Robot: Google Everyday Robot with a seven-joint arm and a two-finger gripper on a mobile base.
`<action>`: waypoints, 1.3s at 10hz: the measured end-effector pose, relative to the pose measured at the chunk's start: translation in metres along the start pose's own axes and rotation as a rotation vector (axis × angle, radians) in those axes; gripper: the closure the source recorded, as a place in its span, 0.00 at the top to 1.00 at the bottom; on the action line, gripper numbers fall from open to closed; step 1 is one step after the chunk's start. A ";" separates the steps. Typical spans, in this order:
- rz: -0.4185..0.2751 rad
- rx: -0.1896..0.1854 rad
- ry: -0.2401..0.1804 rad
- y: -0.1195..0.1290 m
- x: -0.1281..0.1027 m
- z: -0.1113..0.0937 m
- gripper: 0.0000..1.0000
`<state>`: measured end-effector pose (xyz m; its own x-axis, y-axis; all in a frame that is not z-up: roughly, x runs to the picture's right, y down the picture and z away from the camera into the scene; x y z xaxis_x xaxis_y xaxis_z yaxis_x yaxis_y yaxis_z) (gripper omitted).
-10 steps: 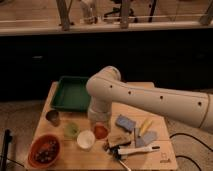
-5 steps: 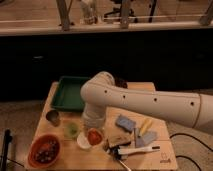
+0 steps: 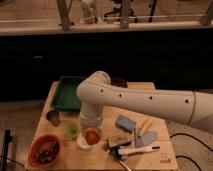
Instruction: Place apple in paper cup
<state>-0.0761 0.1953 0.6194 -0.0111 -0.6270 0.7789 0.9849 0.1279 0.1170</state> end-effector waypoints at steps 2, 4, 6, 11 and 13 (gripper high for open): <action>-0.011 -0.003 -0.007 -0.005 0.002 0.002 0.00; -0.021 -0.005 -0.011 -0.010 0.004 0.003 0.00; -0.022 -0.008 -0.013 -0.012 0.006 0.005 0.00; -0.022 -0.008 -0.034 -0.019 0.014 0.007 0.35; -0.025 -0.011 -0.040 -0.021 0.016 0.007 0.56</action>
<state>-0.0985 0.1876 0.6338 -0.0428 -0.5986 0.7999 0.9860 0.1037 0.1304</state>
